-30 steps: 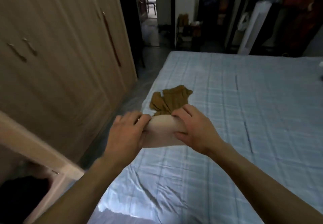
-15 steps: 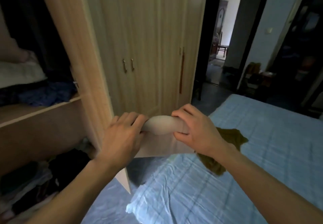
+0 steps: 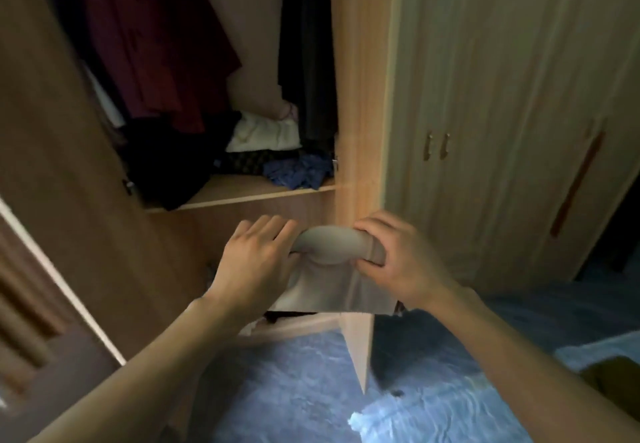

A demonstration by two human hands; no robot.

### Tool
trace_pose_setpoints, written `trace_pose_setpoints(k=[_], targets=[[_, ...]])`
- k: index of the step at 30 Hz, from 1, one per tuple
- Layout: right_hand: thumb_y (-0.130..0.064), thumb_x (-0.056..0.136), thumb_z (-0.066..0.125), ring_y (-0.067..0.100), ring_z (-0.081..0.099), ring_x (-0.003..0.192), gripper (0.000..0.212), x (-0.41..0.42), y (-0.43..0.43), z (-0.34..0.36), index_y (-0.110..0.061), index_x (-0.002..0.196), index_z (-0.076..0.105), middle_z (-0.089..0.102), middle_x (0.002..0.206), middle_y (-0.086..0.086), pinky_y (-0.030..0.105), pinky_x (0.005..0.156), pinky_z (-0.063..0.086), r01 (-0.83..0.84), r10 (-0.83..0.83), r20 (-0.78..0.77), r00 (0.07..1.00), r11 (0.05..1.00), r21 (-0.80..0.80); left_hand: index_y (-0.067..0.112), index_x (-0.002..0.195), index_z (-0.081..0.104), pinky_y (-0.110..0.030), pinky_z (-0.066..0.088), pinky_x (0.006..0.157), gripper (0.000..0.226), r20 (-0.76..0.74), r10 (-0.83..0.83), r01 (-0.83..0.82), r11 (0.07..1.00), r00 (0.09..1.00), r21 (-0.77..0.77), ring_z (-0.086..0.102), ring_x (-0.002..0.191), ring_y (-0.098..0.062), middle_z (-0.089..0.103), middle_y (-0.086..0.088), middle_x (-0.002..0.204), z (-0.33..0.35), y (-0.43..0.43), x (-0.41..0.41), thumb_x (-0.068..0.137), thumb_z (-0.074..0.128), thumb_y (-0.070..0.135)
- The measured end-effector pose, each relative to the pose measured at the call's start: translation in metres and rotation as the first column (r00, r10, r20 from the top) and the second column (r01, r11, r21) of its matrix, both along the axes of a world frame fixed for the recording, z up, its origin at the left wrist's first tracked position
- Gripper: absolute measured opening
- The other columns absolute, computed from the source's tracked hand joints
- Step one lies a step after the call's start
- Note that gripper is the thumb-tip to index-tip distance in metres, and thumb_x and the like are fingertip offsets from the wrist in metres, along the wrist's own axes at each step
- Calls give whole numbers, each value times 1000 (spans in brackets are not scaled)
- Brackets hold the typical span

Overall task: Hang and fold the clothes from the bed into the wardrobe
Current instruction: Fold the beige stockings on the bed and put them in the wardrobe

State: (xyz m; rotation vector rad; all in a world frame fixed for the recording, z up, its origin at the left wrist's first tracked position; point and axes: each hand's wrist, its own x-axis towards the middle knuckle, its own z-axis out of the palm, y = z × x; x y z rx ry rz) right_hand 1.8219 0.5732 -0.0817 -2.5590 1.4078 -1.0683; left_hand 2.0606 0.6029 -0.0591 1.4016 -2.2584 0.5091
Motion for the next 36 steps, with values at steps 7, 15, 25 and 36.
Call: trace_pose_setpoints(k=[7,15,25,36], targets=[[-32,78,77,13,57,98,45,95,-59,4,-24,121,63,56,109,-9,37,82,51,-173,173,-21,985,985,-5,13,109,66,-41,48,70,27,-80,151,-156,986,985,-65,62,84,-29,67,-2,99,-15,-21,88,83,67,16],[-33,78,74,10,58,98,38,192,-134,5,-24,114,63,59,108,-11,28,79,47,-232,232,-43,972,973,-3,14,106,68,-39,46,68,28,-102,195,-205,973,976,-102,62,82,-29,67,-1,94,-18,-82,183,86,53,26],[-31,79,78,18,59,102,41,257,-211,11,-19,116,67,61,107,-4,37,86,49,-163,162,-24,986,987,-14,13,127,58,-43,44,75,38,-95,199,-211,968,975,-133,59,92,-33,61,-7,102,-27,-175,244,90,56,22],[-36,79,80,20,61,99,48,281,-334,-35,-15,120,67,64,109,0,35,87,49,-205,205,-6,979,977,52,15,119,59,-41,45,73,48,-3,247,-246,968,969,-55,61,83,-30,60,-4,94,-56,-287,264,78,77,30]])
